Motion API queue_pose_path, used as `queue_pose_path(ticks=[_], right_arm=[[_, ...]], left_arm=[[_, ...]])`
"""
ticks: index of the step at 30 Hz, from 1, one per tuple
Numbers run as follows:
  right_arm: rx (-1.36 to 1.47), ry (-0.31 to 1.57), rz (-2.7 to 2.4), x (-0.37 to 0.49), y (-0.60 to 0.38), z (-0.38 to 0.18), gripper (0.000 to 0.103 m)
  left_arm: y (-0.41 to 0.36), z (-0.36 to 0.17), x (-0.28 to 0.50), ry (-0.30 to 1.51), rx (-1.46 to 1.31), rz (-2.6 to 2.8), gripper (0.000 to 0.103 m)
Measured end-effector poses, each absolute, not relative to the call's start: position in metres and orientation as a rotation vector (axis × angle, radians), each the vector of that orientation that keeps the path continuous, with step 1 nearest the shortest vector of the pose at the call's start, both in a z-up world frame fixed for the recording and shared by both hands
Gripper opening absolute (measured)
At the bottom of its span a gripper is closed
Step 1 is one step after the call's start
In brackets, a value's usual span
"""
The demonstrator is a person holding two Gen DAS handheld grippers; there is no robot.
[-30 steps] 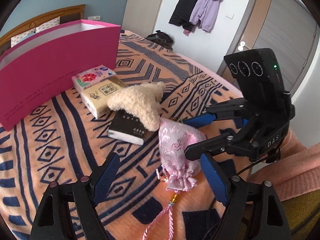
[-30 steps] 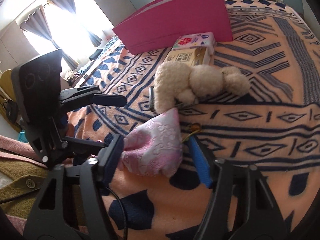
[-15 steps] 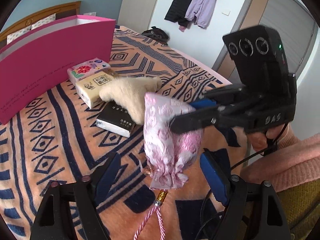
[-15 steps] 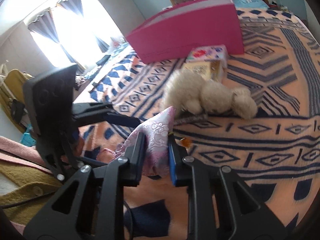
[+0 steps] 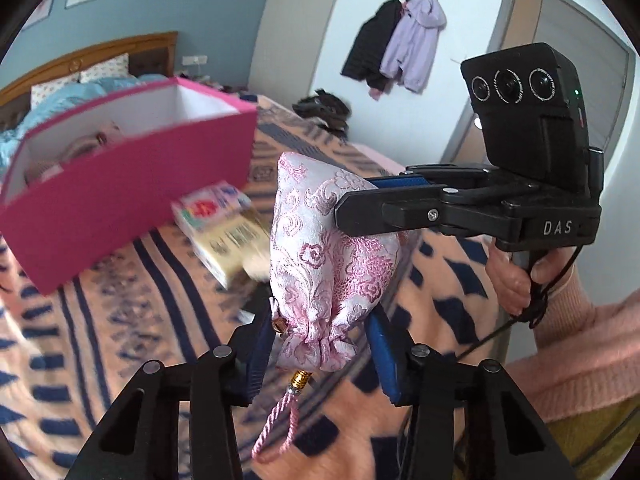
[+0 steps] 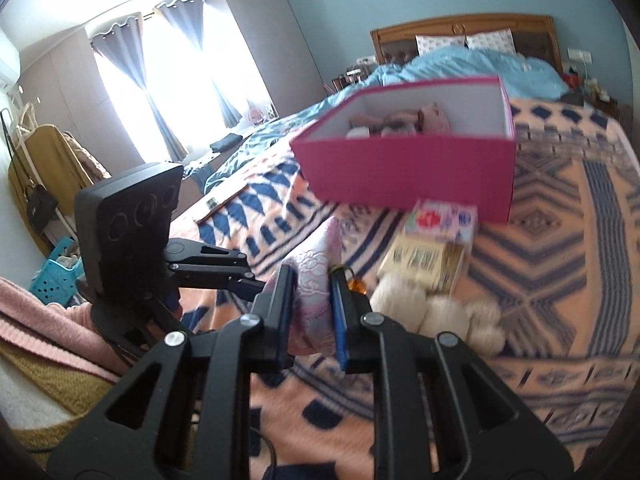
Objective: Organize objects
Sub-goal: 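Close the right gripper on the pink floral pouch and lift it, then carry the pink pouch over the magenta box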
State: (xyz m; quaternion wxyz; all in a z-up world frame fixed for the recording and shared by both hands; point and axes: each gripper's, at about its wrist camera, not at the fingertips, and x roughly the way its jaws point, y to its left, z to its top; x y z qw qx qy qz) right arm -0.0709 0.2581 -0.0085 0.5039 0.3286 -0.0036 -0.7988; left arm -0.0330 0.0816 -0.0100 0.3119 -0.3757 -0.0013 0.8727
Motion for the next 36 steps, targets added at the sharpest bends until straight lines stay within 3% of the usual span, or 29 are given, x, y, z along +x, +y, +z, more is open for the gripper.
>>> queue_pose_path(ticks=[21,36], right_arm=[[0.584,0.101,-2.054,-0.173,0.232,0.076,0.020],[0.579,0.149,-2.130,-0.257,0.213,0.097,0.020]], left_arm=[[0.067,0.066,-0.143,-0.023,-0.838,2.504,0.043],[0.064,0.080,-0.230,-0.036,-0.885,2.596,0.043]])
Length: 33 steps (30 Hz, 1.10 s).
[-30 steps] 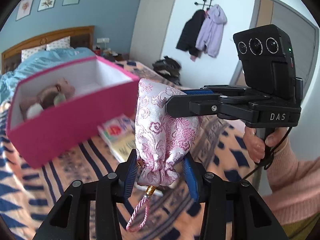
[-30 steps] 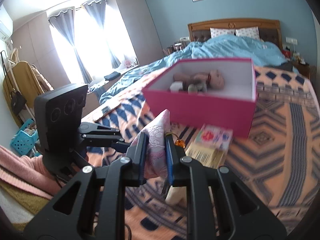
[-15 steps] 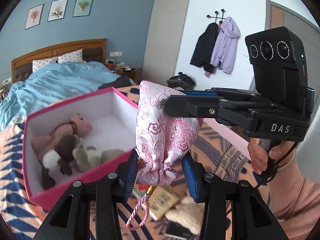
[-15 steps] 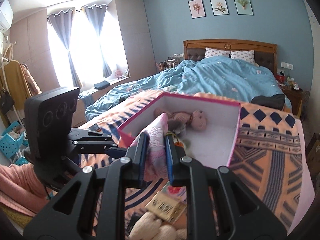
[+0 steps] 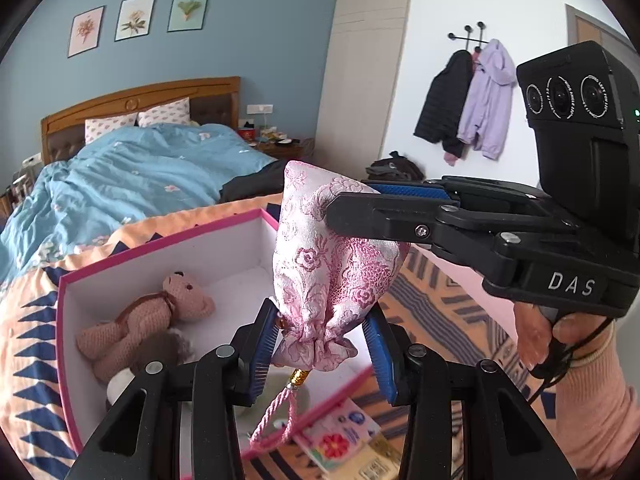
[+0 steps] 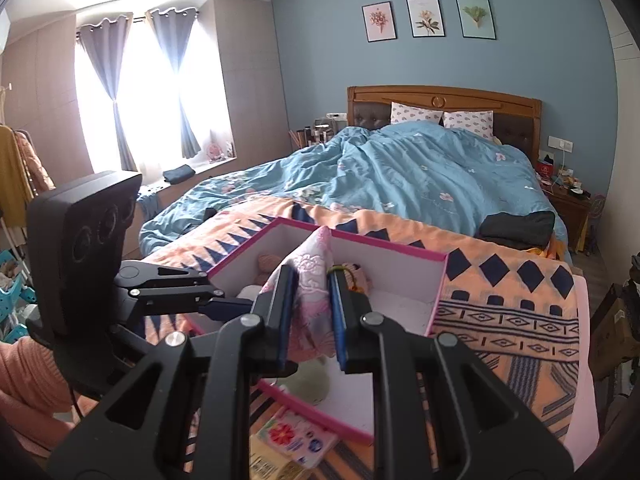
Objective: Organize objects
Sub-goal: 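Carry the pink pouch over the magenta box, then lower the pouch into the magenta box and open the right gripper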
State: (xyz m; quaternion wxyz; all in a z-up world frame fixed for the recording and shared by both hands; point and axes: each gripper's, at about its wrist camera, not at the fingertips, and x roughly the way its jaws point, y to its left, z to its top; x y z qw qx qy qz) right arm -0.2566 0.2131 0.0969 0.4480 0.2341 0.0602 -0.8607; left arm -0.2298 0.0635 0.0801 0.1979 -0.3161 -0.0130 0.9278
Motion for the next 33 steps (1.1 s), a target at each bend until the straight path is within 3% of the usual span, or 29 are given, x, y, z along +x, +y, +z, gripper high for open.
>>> queue_pose_path(ticks=[23,30,33], right_arm=[[0.795,0.263,-2.138,-0.337,0.182,0.037,0.020],[0.854,0.249,-2.161,-0.346,0.181,0.020,0.035],[0.854,0.219,-2.166,-0.343,0.184,0.020,0.037]], left_arm=[[0.069,0.015,-0.290,-0.097,-1.166,2.555,0.043],[0.064,0.011,-0.281,-0.097,-1.182,2.594,0.053],[0.062,0.011,-0.274,-0.101,-1.167,2.609,0.053]])
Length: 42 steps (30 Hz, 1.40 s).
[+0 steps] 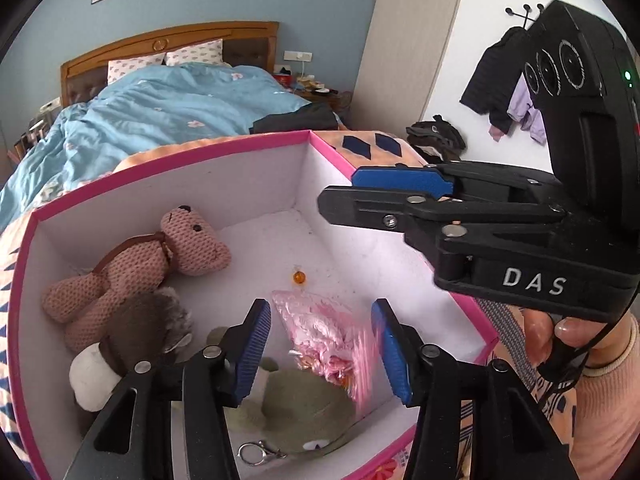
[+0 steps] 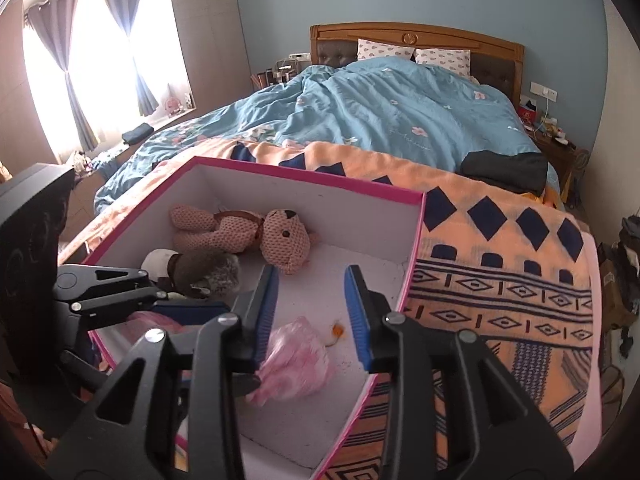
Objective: Organize objects
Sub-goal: 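Lower the pouch into the magenta box and open the right gripper, then withdraw the right gripper and lower it onto the cream plush bunny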
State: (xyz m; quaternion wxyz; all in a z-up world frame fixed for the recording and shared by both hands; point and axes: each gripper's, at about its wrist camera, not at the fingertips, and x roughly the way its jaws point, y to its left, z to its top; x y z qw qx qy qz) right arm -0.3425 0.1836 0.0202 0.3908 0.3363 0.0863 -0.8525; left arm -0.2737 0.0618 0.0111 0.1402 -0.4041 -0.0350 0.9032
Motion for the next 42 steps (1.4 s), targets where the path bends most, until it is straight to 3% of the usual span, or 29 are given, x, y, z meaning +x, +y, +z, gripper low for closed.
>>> queue_pose_path(ticks=[10,18,26,30,42], right_arm=[[0.819,0.122,-2.161,-0.317,0.206,0.026,0.048],[0.787,0.032,-2.133,-0.293,0.227,0.031,0.054],[0.758,-0.063,-2.074,-0.257,0.243,0.031,0.056],[0.729,-0.084,-2.050,-0.235,0.250,0.036,0.062],[0.721,-0.088,-2.034,-0.178,0.268,0.031,0.065]], left_arm=[[0.049,0.016,-0.251,-0.025,-1.126,2.720,0.058],[0.030,0.032,-0.225,-0.099,-1.007,2.781,0.060],[0.032,0.053,-0.175,-0.109,-0.836,2.751,0.072],[0.038,0.056,-0.152,-0.105,-0.797,2.713,0.073],[0.060,0.030,-0.106,-0.055,-0.851,2.617,0.073]])
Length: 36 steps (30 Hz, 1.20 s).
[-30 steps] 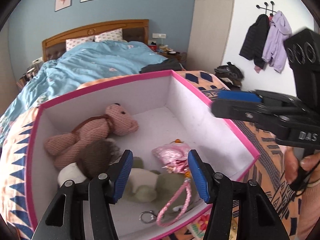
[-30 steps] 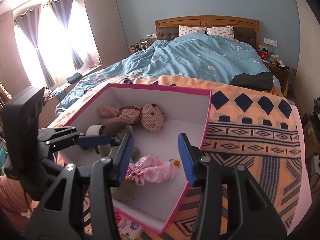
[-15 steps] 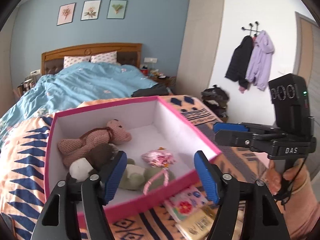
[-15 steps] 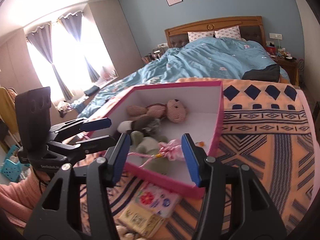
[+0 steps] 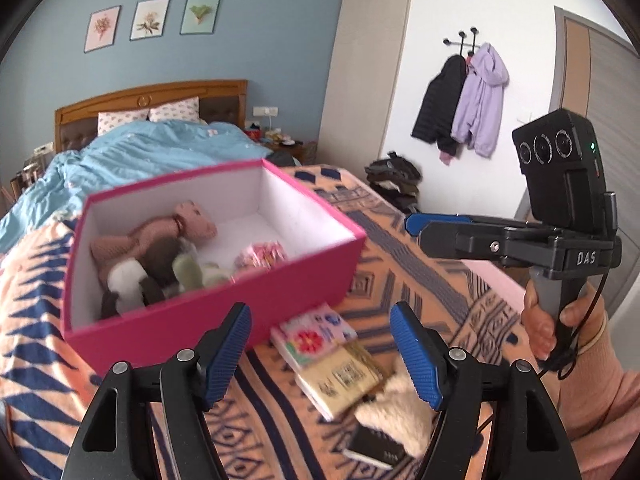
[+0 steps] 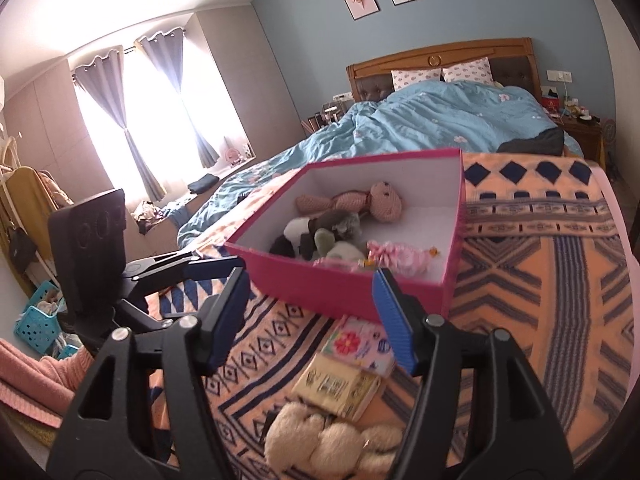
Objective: Organize objects
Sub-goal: 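Withdraw the right gripper and lower it onto the cream plush bunny, then close the right gripper on the cream bunny and lift it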
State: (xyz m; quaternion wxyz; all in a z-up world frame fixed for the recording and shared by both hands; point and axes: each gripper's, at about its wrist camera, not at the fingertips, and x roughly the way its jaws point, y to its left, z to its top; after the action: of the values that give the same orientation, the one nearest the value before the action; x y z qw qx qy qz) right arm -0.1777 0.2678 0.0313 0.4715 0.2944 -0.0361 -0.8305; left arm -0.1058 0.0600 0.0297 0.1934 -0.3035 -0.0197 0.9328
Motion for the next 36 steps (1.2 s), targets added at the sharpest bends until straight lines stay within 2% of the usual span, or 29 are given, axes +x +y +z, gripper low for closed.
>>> queue_pose_path(ticks=[7,18,24,28,36], right_arm=[[0.845,-0.108,-2.035,-0.156,0.279,-0.005,0.065],[1.070,-0.235,-2.016,-0.142,0.306,-0.066,0.065],[1.128,-0.284,-2.017,-0.137,0.317,-0.081,0.065],[1.145,-0.313,-2.013,-0.134,0.323,-0.084,0.065],[1.189,-0.382,-1.988,-0.130,0.332,-0.093,0.065]], left_arm=[[0.077,0.002,-0.093,-0.032,-0.932,2.545,0.073],[0.101,-0.028,-0.087,0.015,-1.019,2.442,0.073],[0.106,-0.034,-0.086,0.026,-1.040,2.396,0.065],[0.110,-0.035,-0.086,0.035,-1.047,2.375,0.057],[0.116,-0.038,-0.084,0.057,-1.060,2.330,0.053]])
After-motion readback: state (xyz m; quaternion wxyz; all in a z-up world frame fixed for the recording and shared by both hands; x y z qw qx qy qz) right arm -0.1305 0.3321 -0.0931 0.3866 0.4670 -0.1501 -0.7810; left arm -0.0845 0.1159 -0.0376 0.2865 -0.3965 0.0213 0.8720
